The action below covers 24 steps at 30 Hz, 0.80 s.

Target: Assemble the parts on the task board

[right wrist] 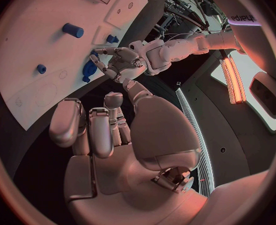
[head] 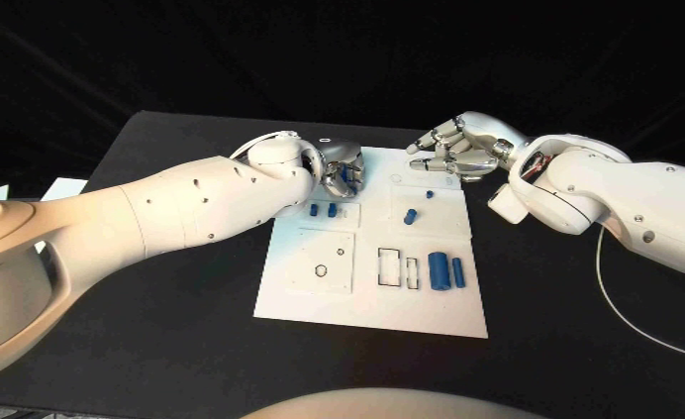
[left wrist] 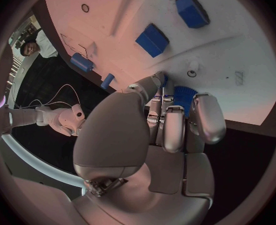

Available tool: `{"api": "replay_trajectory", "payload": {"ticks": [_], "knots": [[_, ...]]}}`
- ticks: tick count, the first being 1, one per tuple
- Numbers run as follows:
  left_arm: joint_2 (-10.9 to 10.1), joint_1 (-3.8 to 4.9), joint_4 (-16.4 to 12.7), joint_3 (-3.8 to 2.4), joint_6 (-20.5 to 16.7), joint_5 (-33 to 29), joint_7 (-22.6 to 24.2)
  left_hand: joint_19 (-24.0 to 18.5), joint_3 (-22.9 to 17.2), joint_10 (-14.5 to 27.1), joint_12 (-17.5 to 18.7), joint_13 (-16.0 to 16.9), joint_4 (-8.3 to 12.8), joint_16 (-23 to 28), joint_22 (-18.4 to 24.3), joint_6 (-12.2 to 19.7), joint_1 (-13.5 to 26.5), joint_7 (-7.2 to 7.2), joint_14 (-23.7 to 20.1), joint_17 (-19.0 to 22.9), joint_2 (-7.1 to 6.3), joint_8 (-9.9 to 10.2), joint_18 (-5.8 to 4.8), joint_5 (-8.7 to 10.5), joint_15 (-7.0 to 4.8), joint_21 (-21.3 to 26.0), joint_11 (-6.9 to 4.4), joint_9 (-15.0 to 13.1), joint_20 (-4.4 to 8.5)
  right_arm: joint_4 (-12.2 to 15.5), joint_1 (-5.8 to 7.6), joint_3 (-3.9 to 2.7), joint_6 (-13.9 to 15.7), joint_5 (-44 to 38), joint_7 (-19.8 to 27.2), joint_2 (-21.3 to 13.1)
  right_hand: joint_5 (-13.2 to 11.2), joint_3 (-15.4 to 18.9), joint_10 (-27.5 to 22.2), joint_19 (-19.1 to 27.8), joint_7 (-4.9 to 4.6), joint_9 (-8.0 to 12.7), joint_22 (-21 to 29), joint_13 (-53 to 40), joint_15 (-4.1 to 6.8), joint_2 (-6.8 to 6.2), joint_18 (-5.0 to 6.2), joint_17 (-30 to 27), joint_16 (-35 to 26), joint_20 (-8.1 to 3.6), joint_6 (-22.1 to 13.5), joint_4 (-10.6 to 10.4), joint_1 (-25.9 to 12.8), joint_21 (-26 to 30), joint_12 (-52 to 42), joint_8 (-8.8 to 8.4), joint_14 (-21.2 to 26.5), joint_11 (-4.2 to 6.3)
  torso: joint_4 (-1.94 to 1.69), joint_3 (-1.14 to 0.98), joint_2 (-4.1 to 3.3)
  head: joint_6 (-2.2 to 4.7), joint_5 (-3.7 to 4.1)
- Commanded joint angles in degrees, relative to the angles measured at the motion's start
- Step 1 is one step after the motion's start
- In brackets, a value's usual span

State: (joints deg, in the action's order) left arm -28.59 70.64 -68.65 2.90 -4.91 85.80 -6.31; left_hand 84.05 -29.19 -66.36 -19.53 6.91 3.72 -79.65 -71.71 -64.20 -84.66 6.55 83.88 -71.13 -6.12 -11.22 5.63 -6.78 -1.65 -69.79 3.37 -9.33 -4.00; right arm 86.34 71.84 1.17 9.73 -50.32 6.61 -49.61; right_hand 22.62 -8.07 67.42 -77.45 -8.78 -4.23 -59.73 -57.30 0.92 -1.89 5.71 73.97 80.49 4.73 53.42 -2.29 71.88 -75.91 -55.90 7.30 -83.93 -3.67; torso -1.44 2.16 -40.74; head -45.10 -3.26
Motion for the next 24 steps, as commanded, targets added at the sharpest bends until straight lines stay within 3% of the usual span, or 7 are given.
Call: {"api": "replay_trajectory", "payload": {"ticks": [1,5,8,12,17,24], "knots": [[-0.6,-0.01,-1.0,-0.26,-2.3,-0.8,0.2,0.5,-0.4,-1.3,0.0,2.3,0.0,-0.3,-0.2,-0.5,0.7,0.17,2.5,0.0,0.11,0.4,-1.09,0.35,-0.45,-0.4,-0.82,0.1,0.40,0.0,-0.03,-0.01,-0.6,0.0,0.6,0.1,0.4,-0.1,0.3,0.2,0.11,0.1,0.0,-0.1,0.17,0.15,0.03,0.0,-0.2,0.10,0.2,-0.2,0.2,0.3,-0.2,0.20,-2.9,0.22,-0.02,-0.04,0.04,0.07,0.07],[-2.0,0.01,-2.9,-1.19,-2.9,-2.2,0.1,0.6,-0.8,-1.4,0.1,2.5,0.3,-0.2,-0.4,-0.5,0.9,0.28,2.5,0.3,0.03,0.5,-1.14,0.36,-0.42,-0.6,-0.75,0.1,0.39,0.0,-0.03,-0.01,-0.6,0.0,0.6,0.0,0.4,-0.1,0.3,0.2,0.11,0.1,0.0,-0.1,0.17,0.15,0.03,0.0,-0.2,0.10,0.2,-0.2,0.2,0.3,-0.2,0.20,-2.9,0.22,-0.07,-0.04,0.07,0.13,0.12],[-3.8,0.10,-4.8,-2.21,-3.2,-3.7,-0.1,0.6,-0.8,-1.4,0.1,2.5,0.3,-0.2,-0.4,-0.5,0.9,0.28,2.5,0.3,0.03,0.5,-1.14,0.36,-0.42,-0.6,-0.75,0.1,0.39,0.1,-0.03,-0.01,-0.6,0.0,0.6,0.0,0.4,-0.1,0.3,0.2,0.11,0.1,0.0,-0.1,0.17,0.15,0.03,0.0,-0.2,0.10,0.2,-0.2,0.2,0.3,-0.2,0.20,-2.9,0.22,-0.13,-0.06,0.08,0.21,0.18],[-5.9,0.34,-6.5,-2.95,-3.0,-5.1,-0.3,0.6,-1.3,-1.5,0.1,2.7,0.7,0.0,-0.7,-0.8,1.2,0.29,2.4,0.7,-0.11,0.6,-1.18,0.39,-0.39,-0.8,-0.73,0.2,0.37,0.1,-0.03,-0.01,-0.6,0.0,0.5,-0.1,0.4,-0.1,0.3,0.2,0.11,0.1,0.0,-0.1,0.17,0.15,0.03,0.0,-0.2,0.10,0.2,-0.2,0.2,0.3,-0.2,0.20,-2.9,0.22,-0.18,-0.07,0.09,0.22,0.17],[-7.9,0.51,-7.2,-3.27,-1.5,-6.1,-0.8,0.6,-1.7,-1.6,0.1,2.9,1.0,0.2,-0.9,-1.0,1.4,0.21,2.4,1.1,-0.25,0.6,-1.22,0.39,-0.42,-1.0,-0.78,0.2,0.37,0.1,-0.03,-0.01,-0.5,0.0,0.5,-0.2,0.4,-0.1,0.3,0.2,0.11,0.1,0.0,-0.1,0.17,0.15,0.03,0.0,-0.2,0.10,0.2,-0.2,0.2,0.3,-0.2,0.20,-2.9,0.22,-0.14,-0.04,0.05,0.23,0.14],[-8.8,0.30,-6.6,-3.29,-0.1,-7.2,-0.7,0.6,-1.8,-1.6,0.2,3.0,1.1,0.1,-1.0,-1.0,1.5,0.20,2.4,1.1,-0.29,0.6,-1.23,0.39,-0.42,-1.1,-0.79,0.2,0.37,0.0,-0.03,-0.01,-0.5,0.1,0.6,-0.2,0.4,-0.1,0.3,0.2,0.11,0.1,0.0,-0.1,0.17,0.15,0.03,0.0,-0.2,0.10,0.2,-0.2,0.2,0.3,-0.2,0.20,-2.9,0.22,-0.13,0.06,0.04,0.12,-0.02]]}}
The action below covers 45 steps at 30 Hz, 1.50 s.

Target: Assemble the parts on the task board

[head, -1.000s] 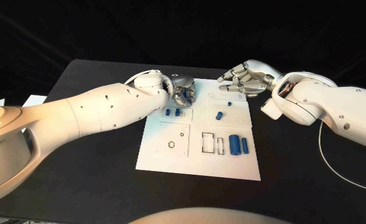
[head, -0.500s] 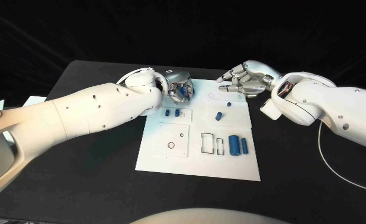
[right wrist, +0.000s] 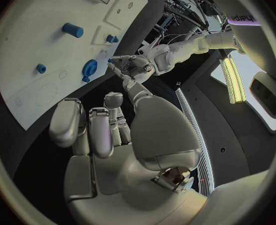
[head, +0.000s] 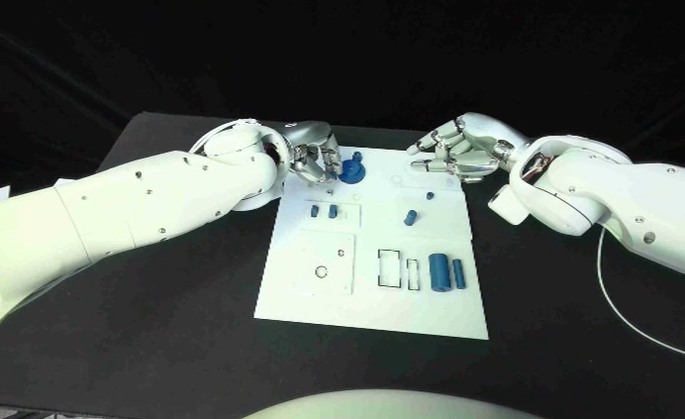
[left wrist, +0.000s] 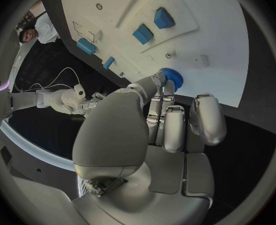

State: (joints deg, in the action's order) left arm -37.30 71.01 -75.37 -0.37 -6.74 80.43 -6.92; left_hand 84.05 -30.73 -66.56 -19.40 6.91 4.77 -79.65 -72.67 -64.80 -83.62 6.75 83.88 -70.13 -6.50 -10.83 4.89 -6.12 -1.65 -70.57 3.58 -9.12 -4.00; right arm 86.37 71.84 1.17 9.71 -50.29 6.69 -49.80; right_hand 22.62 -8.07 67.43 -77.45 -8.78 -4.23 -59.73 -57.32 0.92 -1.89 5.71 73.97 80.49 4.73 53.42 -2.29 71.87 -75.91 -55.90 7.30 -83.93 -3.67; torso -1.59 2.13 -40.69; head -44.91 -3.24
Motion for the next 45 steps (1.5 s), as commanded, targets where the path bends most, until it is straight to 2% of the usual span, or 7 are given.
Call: {"api": "replay_trajectory", "payload": {"ticks": [1,4,18,45], "knots": [[-0.1,-0.11,0.3,0.00,1.9,-1.9,-0.1,0.6,-0.3,-1.4,0.0,3.0,0.0,0.1,0.0,-0.4,0.4,-0.01,2.4,0.1,0.09,0.2,-0.49,-0.27,-0.42,-0.3,-0.99,0.0,0.37,0.0,-0.03,-0.01,-0.5,0.0,0.5,0.0,0.4,-0.1,0.3,0.2,0.11,0.1,0.0,-0.1,0.17,0.15,0.03,0.0,-0.2,0.10,0.2,-0.2,0.2,0.3,-0.2,0.20,-2.9,0.22,0.06,0.07,-0.02,-0.05,-0.12],[-0.2,-0.20,0.6,0.11,2.5,-2.0,-0.2,0.5,-0.5,-1.5,0.0,3.1,0.2,0.1,-0.1,-0.5,0.5,-0.02,2.3,0.1,0.06,0.3,-0.49,-0.28,-0.44,-0.3,-1.00,0.0,0.38,0.0,-0.03,-0.01,-0.5,0.0,0.5,0.0,0.4,-0.1,0.3,0.2,0.11,0.1,0.0,-0.1,0.17,0.15,0.03,0.0,-0.2,0.10,0.2,-0.2,0.2,0.3,-0.2,0.20,-2.9,0.22,0.12,0.00,-0.05,0.03,-0.25],[-0.2,-0.70,1.2,0.43,4.2,-2.2,-0.1,0.5,-0.6,-1.5,0.0,3.1,0.2,0.1,-0.1,-0.5,0.6,-0.03,2.4,0.1,0.04,0.3,-0.50,-0.28,-0.44,-0.4,-1.00,0.0,0.38,0.0,-0.03,-0.01,-0.5,0.0,0.6,0.1,0.4,-0.1,0.2,0.2,0.10,0.1,0.0,0.0,0.17,0.21,0.03,0.0,-0.2,0.10,0.2,-0.3,0.1,0.3,-0.2,0.23,-2.9,0.21,0.14,-0.01,-0.08,-0.10,-0.37],[0.8,-0.95,1.9,0.80,6.6,-2.2,-0.7,0.5,-0.9,-1.6,0.1,3.3,0.4,0.1,-0.2,-0.6,0.7,-0.05,2.3,0.2,-0.03,0.4,-0.49,-0.26,-0.44,-0.3,-1.01,0.0,0.38,0.1,-0.03,-0.01,-0.6,0.0,0.5,0.1,0.4,-0.1,0.2,0.2,0.10,0.1,0.0,0.0,0.17,0.21,0.03,0.0,-0.2,0.10,0.2,-0.3,0.1,0.3,-0.2,0.23,-2.9,0.21,0.20,0.05,-0.09,-0.47,-0.25]]}}
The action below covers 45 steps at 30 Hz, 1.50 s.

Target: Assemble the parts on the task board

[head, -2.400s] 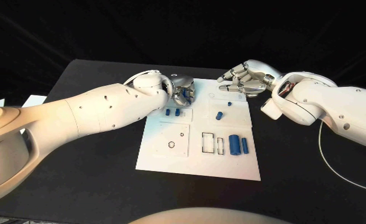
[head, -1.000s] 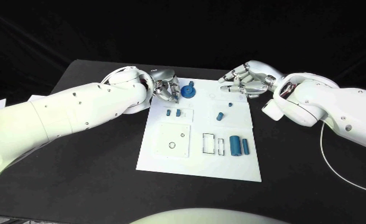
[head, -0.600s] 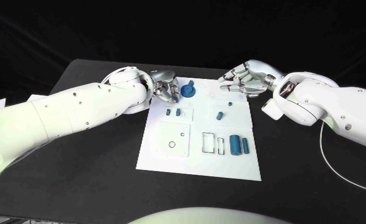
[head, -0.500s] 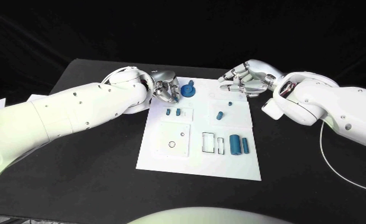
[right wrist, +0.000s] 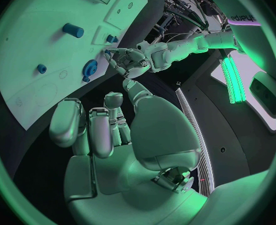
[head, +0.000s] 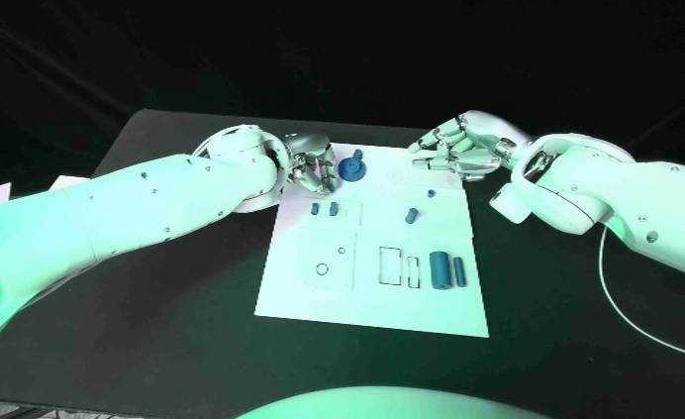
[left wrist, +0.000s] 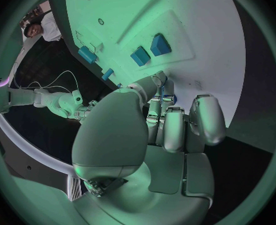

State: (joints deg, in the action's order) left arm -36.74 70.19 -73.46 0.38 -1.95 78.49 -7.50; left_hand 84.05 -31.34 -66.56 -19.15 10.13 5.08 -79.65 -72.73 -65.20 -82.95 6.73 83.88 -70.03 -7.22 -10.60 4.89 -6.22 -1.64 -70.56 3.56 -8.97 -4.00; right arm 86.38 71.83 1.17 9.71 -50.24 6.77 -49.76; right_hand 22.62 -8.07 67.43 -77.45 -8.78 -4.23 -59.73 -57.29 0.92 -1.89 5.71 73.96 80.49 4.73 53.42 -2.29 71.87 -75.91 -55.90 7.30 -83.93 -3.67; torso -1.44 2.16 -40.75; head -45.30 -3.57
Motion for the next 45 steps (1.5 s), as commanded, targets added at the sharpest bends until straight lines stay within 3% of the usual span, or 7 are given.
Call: {"api": "replay_trajectory", "payload": {"ticks": [1,16,30,45], "knots": [[0.3,-0.16,0.0,0.06,1.9,-0.3,-0.1,0.5,-0.3,-1.6,-0.2,0.1,0.1,0.1,-0.1,-0.2,0.1,-0.03,2.3,0.0,0.68,0.1,-0.49,-0.16,-0.45,-0.3,-1.00,-0.1,0.38,0.0,-0.03,-0.01,-0.6,0.0,0.5,0.0,0.4,-0.1,0.2,0.2,0.10,0.1,0.0,0.0,0.17,0.21,0.03,0.0,-0.2,0.10,0.2,-0.3,0.1,0.3,-0.2,0.23,-2.9,0.21,0.03,0.01,-0.01,-0.11,0.10],[0.5,-0.24,0.6,0.11,2.7,-0.1,-0.4,0.4,-0.6,-1.5,-0.1,0.2,0.3,0.0,0.0,-0.2,0.2,0.01,2.3,-0.2,0.62,0.3,-0.46,-0.15,-0.44,-0.2,-0.97,0.0,0.37,0.0,-0.03,-0.01,-0.6,0.0,0.5,0.0,0.4,-0.1,0.2,0.2,0.10,0.1,0.0,0.0,0.17,0.21,0.03,0.0,-0.2,0.10,0.2,-0.3,0.1,0.3,-0.2,0.23,-2.9,0.21,0.00,0.01,0.02,-0.18,0.05],[1.0,-0.26,1.5,0.13,2.5,-2.4,-0.1,-0.6,-0.4,2.0,2.4,0.1,-0.1,0.7,1.2,4.2,3.4,1.64,1.7,1.3,0.11,3.4,-0.14,0.00,0.80,1.6,0.51,1.4,-0.57,0.0,-0.03,-0.01,-0.7,0.0,0.4,-0.1,0.4,-0.1,0.2,0.2,0.10,0.1,0.0,0.0,0.17,0.21,0.03,0.0,-0.2,0.10,0.2,-0.3,0.1,0.3,-0.2,0.23,-2.9,0.21,-0.07,-0.02,0.02,-0.27,0.19],[0.6,-0.26,1.6,0.14,1.9,-3.0,0.1,-0.9,0.2,2.8,3.1,-0.1,-0.2,0.9,1.6,5.8,4.2,2.13,1.4,1.9,-0.59,4.5,0.03,-0.03,1.17,2.3,0.97,2.0,-1.03,-0.2,-0.04,-0.01,-0.7,0.0,0.4,-0.1,0.4,-0.1,0.2,0.2,0.10,0.1,0.0,0.0,0.17,0.21,0.03,0.0,-0.2,0.10,0.2,-0.3,0.1,0.3,-0.2,0.23,-2.9,0.21,-0.02,-0.01,0.03,-0.31,0.18]]}}
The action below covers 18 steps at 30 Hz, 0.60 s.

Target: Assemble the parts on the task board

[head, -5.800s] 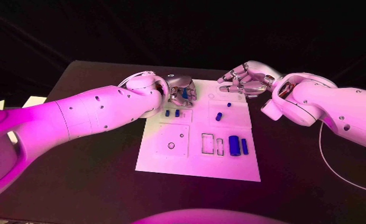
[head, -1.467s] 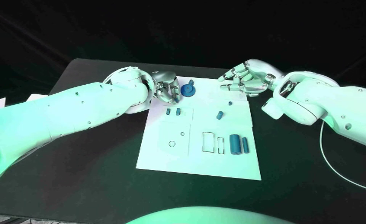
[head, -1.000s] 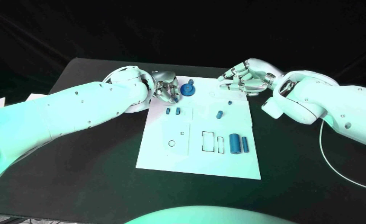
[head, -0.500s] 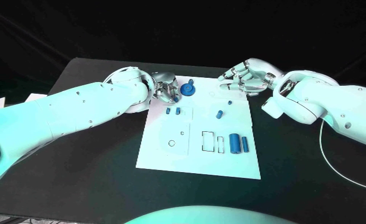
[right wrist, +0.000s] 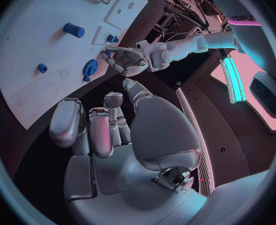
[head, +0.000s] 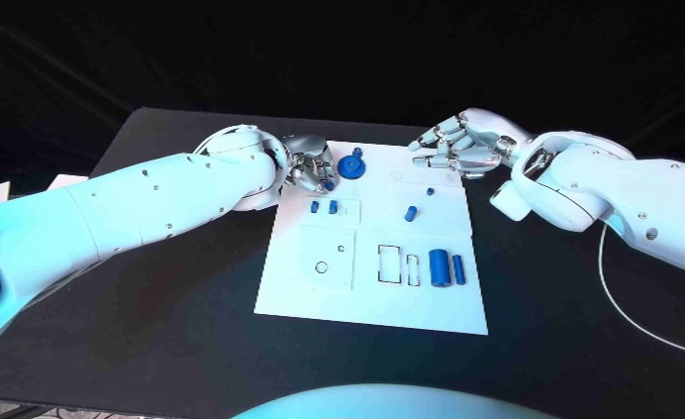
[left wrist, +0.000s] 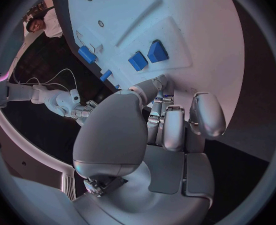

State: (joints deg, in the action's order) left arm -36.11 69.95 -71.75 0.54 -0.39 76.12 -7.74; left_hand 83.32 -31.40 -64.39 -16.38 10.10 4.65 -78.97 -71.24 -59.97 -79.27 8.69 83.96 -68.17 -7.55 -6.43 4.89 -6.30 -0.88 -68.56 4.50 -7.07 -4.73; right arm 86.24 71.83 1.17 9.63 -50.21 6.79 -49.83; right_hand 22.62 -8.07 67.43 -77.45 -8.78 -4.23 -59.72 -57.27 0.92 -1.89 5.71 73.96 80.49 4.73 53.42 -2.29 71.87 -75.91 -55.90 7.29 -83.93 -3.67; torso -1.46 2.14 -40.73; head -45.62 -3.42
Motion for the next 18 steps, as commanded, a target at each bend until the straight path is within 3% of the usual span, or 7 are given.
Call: {"api": "replay_trajectory", "payload": {"ticks": [1,6,9,11,15,18], "knots": [[-0.1,-0.02,-0.1,-0.01,0.2,-0.6,0.4,-0.2,0.2,0.6,0.3,-0.1,0.2,0.3,0.1,0.7,0.5,0.20,1.4,0.1,-0.29,0.4,0.03,0.03,0.44,0.3,0.08,0.1,-0.33,-0.1,-0.04,-0.01,-0.6,0.0,0.4,0.0,0.4,-0.1,0.2,0.2,0.10,0.1,0.0,0.0,0.17,0.21,0.03,0.0,-0.2,0.10,0.2,-0.3,0.1,0.3,-0.2,0.24,-2.9,0.21,-0.01,0.02,0.01,-0.01,0.04],[-0.6,-0.03,-0.4,-0.03,-0.8,-1.1,1.0,-0.4,0.0,1.8,0.8,-0.3,0.7,0.4,0.3,1.9,0.1,0.65,1.2,0.5,-0.76,1.1,0.10,-0.27,0.79,0.6,0.55,0.6,-0.60,-0.4,-0.04,-0.01,-0.4,-0.2,0.0,0.0,0.4,-0.2,-0.5,0.5,0.11,0.1,0.5,1.0,0.17,0.18,0.13,0.1,-0.2,0.10,0.2,-0.3,0.2,0.5,0.8,0.26,-3.0,0.20,0.00,0.05,0.01,-0.01,0.06],[-1.4,-0.03,-0.8,-0.06,-2.5,-1.8,1.8,-0.5,-0.4,3.7,1.5,-0.7,1.3,0.5,0.5,3.3,-0.2,0.89,1.1,0.9,-1.35,1.9,0.15,-1.03,1.17,0.9,1.05,1.0,-0.89,-0.9,-0.05,-0.01,-0.1,-1.2,-0.5,-0.1,0.6,-0.9,-6.4,1.5,-0.05,0.2,2.5,8.7,0.09,0.20,0.49,-2.1,-1.8,0.14,-0.3,0.0,0.9,1.6,9.1,0.12,-2.2,0.12,-0.01,0.08,0.05,0.15,0.14],[-2.1,-0.03,-1.2,-0.20,-3.6,-2.5,2.3,-0.6,-0.5,4.8,1.8,-0.9,1.4,0.7,0.7,4.2,-0.1,0.90,1.0,1.2,-1.65,2.2,0.21,-1.18,1.31,1.2,1.22,1.3,-1.04,-1.2,-0.05,-0.01,0.3,-2.6,-0.9,-0.1,-0.1,-2.4,-7.9,2.3,-0.25,0.2,4.3,12.0,-0.07,0.33,0.77,-4.5,-3.7,0.21,-0.3,0.5,1.8,2.7,12.7,0.15,-1.4,0.06,-0.03,0.05,0.09,0.18,0.24],[-4.0,0.02,-2.1,-0.65,-6.2,-5.5,3.6,-0.9,-0.8,6.0,1.8,-1.1,1.6,1.0,1.3,4.8,-0.2,1.17,0.7,1.9,-1.86,2.3,0.38,-1.28,1.53,1.9,1.53,1.4,-1.25,-2.2,-0.05,-0.01,1.2,-7.3,-2.0,-0.3,-1.7,-6.3,-10.2,3.3,-0.49,0.2,6.9,20.0,-0.28,-1.03,1.22,-8.3,-6.9,0.35,0.1,1.8,3.2,4.4,21.6,0.39,-0.4,-0.55,-0.05,0.01,0.13,0.30,0.24],[-5.4,0.18,-2.6,-0.90,-9.0,-11.6,5.5,-1.2,-1.3,6.2,1.5,-1.1,1.8,1.3,1.7,4.5,-0.6,1.33,0.5,2.4,-1.58,2.0,0.52,-1.36,1.62,2.5,1.65,1.4,-1.35,-2.7,-0.06,-0.01,2.1,-13.0,-3.3,-0.4,-2.7,-9.0,-11.1,3.3,-0.64,0.1,7.5,25.5,-0.42,-1.68,1.30,-9.1,-7.7,0.54,1.1,2.8,4.1,4.8,27.6,0.83,-0.5,-0.76,-0.07,0.03,0.11,0.46,0.32]]}}
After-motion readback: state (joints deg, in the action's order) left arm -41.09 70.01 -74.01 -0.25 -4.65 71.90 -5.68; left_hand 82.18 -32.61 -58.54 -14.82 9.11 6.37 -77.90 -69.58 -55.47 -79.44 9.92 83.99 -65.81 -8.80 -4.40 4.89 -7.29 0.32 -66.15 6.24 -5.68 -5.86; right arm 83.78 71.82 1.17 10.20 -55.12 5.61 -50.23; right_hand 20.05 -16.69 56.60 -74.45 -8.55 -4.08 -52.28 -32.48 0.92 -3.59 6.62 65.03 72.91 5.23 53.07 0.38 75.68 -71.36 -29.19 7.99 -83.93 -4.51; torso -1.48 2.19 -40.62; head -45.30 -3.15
